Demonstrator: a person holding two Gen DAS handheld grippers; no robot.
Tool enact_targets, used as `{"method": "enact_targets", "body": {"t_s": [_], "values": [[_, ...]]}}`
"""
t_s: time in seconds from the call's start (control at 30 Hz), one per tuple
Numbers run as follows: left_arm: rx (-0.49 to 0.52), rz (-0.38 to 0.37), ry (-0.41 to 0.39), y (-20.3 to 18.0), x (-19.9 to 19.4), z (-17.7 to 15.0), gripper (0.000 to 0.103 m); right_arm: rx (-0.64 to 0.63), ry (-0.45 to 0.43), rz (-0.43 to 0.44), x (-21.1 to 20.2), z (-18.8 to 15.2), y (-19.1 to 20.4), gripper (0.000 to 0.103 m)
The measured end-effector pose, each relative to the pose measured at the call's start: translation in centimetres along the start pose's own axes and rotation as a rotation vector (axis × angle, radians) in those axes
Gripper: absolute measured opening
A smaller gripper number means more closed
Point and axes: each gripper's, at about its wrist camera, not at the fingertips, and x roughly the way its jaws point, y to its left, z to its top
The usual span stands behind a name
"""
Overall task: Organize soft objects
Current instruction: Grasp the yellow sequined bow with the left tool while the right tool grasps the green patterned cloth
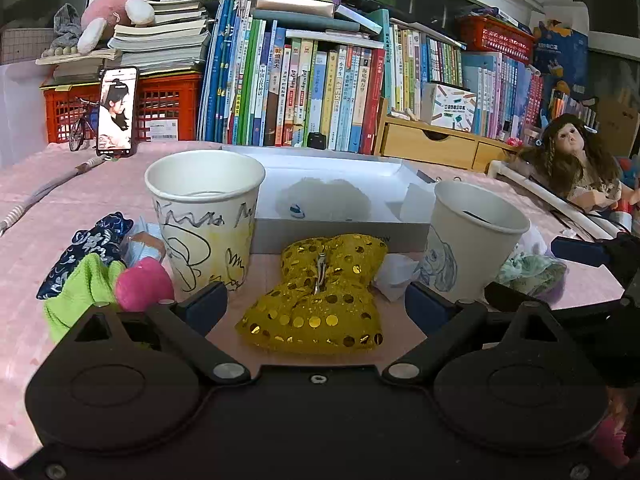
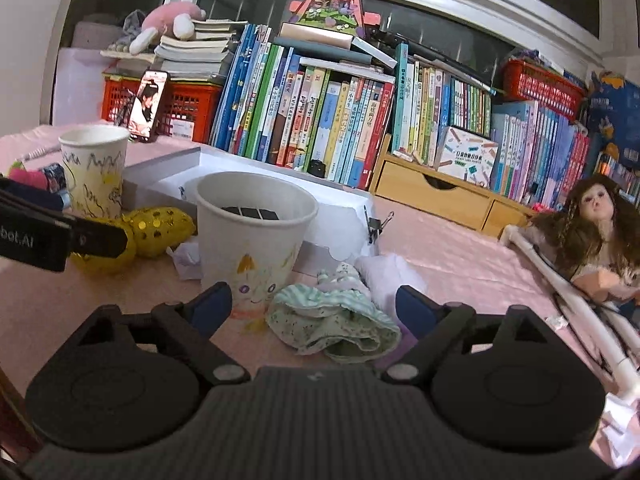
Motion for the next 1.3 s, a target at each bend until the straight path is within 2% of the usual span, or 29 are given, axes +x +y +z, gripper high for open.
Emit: {"method": "enact_targets", "body": {"t_s": [0.23,0.4,0.63,0.77,0.87,1.1,1.3], "values": [[0.002,-0.012,0.009,0.0,0.9,-0.3,0.092,-0.079,0.004,0.019,0.5,-0.1,1.3,0.091],[0.007,-0.021,0.019,-0.1,1.4,-0.5,0.083,-0.082,0.014,0.027,0.7,-0.3,1.5,0.089],[0.003,-0.014,0.036,0.0,2.1,-0.7,0.08,-0.105,0.014,0.016,0.7,-0.6,2.1,0.087],[0.001,-0.002,0.041,0.2,2.3,-0.6,0.071,-0.154,0.009,-0.007,0.7,-0.4,2.8,0.085],[-0.018,-0.009,0.042,0.6,2.2,-0.4,0.068,-0.174,0.009,-0.013,0.5,-0.3,3.1,0.082],[-0.011,-0.001,0.049,0.9,2.4,-0.4,0.068,-0.124,0.017,-0.007,0.2,0.1,1.9,0.08],[0.005,0.013,0.053,0.6,2.7,-0.6,0.068,-0.132,0.026,-0.021,0.1,0.0,1.5,0.079]]}}
